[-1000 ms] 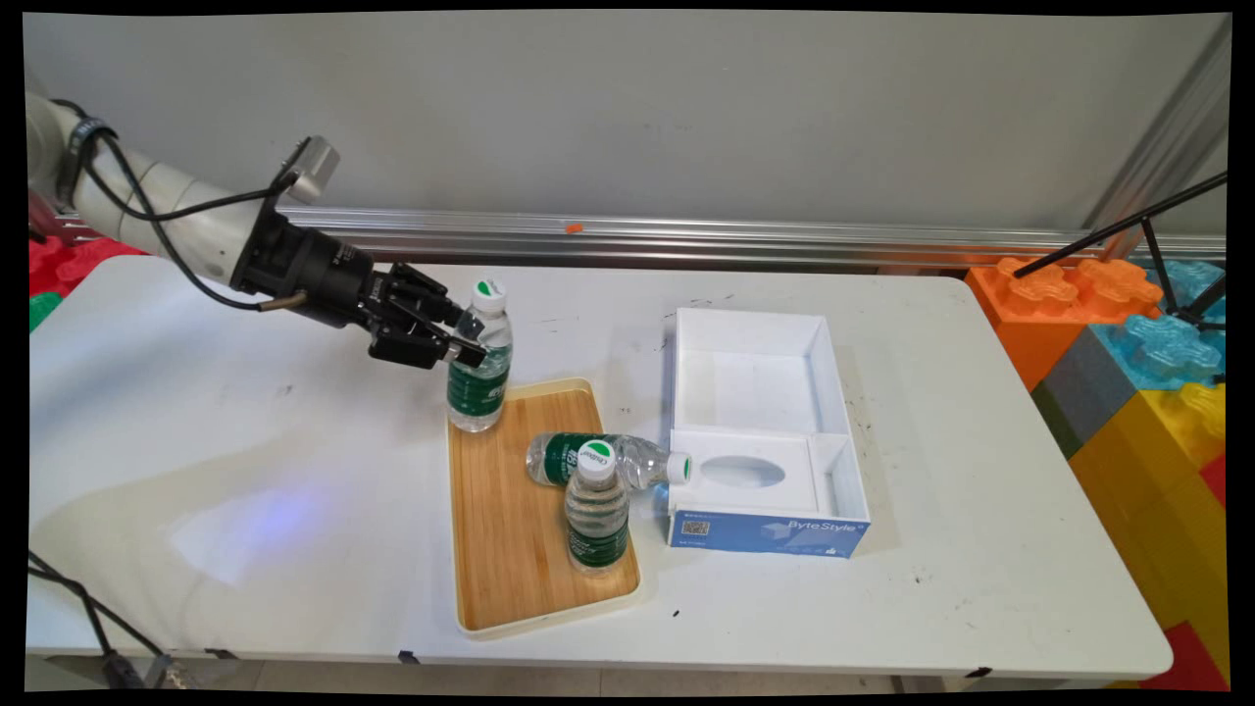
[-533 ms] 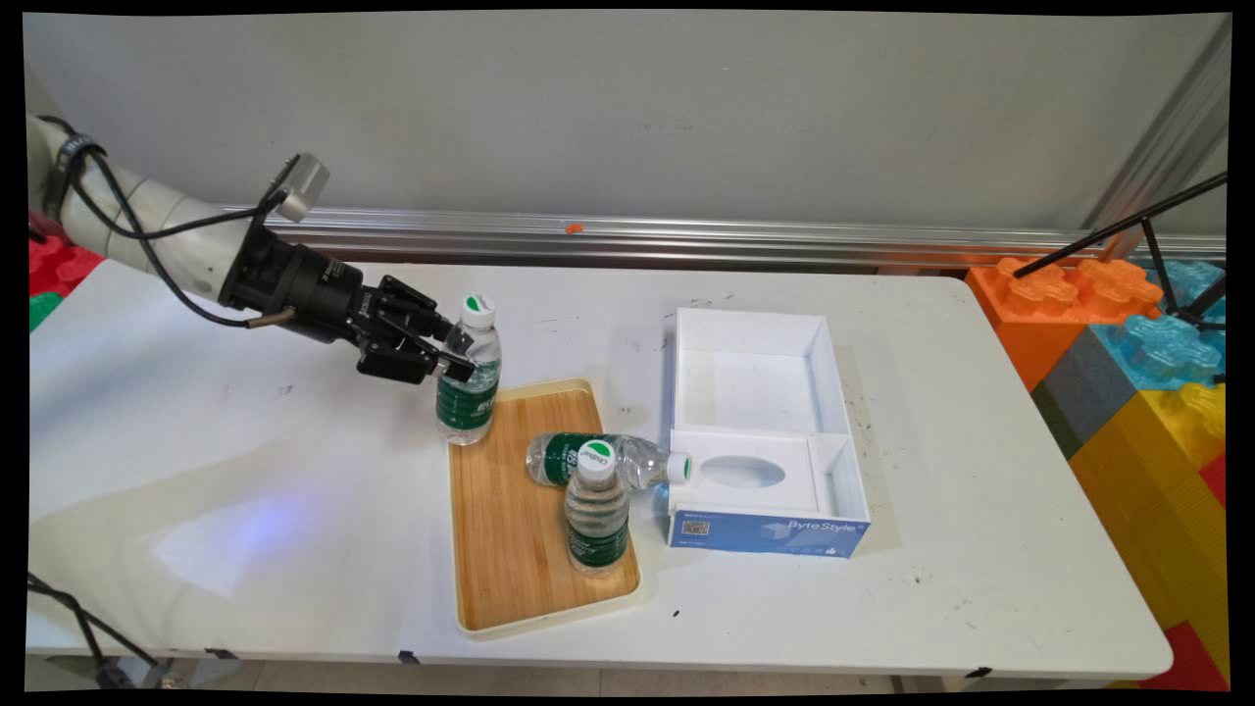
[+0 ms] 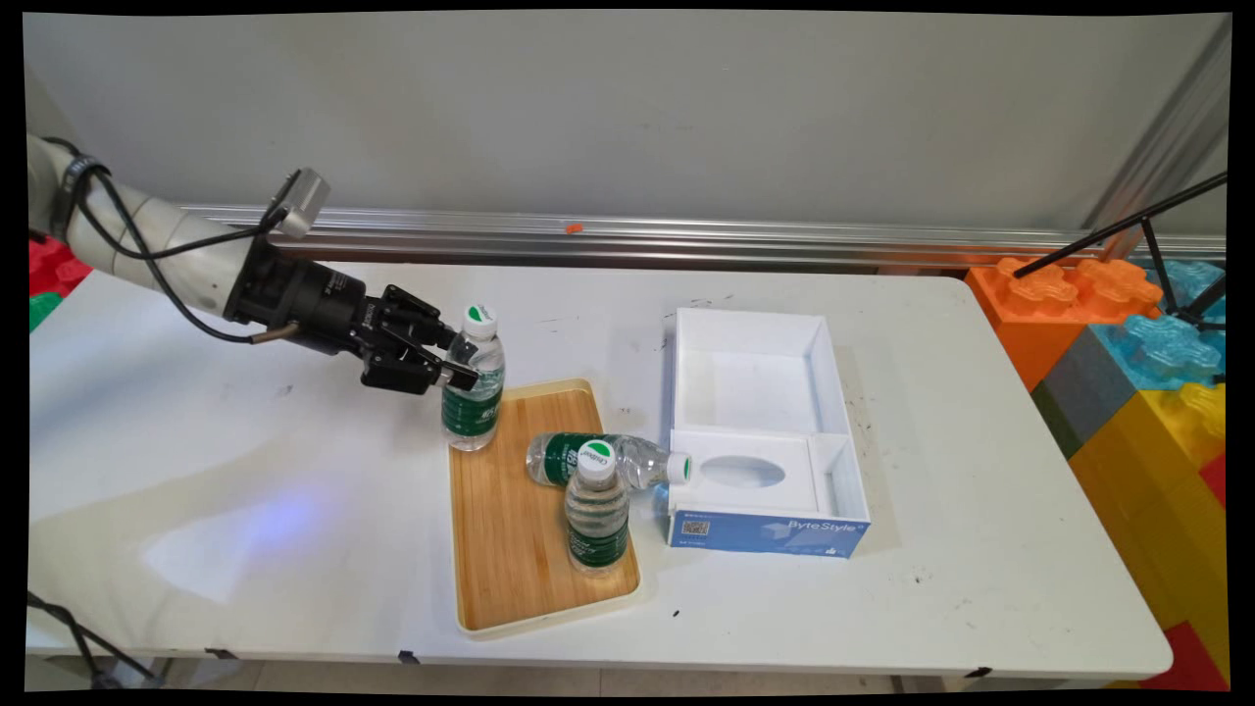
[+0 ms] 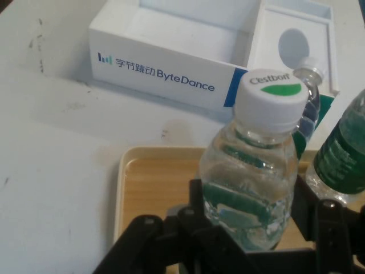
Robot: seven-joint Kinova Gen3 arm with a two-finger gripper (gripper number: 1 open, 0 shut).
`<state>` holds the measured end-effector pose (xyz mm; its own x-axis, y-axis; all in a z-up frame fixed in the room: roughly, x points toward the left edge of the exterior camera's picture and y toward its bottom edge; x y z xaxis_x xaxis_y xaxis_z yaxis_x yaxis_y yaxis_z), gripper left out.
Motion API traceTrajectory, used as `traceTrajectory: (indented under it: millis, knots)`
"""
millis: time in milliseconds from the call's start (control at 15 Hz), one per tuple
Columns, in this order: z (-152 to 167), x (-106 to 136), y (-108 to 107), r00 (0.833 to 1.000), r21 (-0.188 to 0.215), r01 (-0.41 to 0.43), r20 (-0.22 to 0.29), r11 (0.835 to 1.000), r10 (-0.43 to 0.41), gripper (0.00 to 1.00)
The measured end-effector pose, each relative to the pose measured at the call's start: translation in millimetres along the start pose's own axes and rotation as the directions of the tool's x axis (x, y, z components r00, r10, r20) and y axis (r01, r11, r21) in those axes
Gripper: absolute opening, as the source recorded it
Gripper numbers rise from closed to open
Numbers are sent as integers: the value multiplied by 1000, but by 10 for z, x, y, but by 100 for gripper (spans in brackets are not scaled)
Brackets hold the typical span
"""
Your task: Place the picked object on the tray
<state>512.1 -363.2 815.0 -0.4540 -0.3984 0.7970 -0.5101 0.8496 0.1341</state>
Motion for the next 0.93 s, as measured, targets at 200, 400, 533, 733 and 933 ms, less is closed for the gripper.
traceTrajectory:
  millis: [200, 400, 533, 733, 933]
  knots:
    - [18, -69, 14, 1000, 4, -9, -11, 1000, 9, 0]
    - [23, -150, 28, 1000, 10, -13, -17, 1000, 13, 0]
    - [24, -194, 37, 1000, 13, -13, -20, 1000, 14, 0]
    - [45, -262, 41, 1000, 20, -14, -28, 1000, 14, 0]
    - [75, -303, 34, 999, 26, -13, -37, 1000, 14, 0]
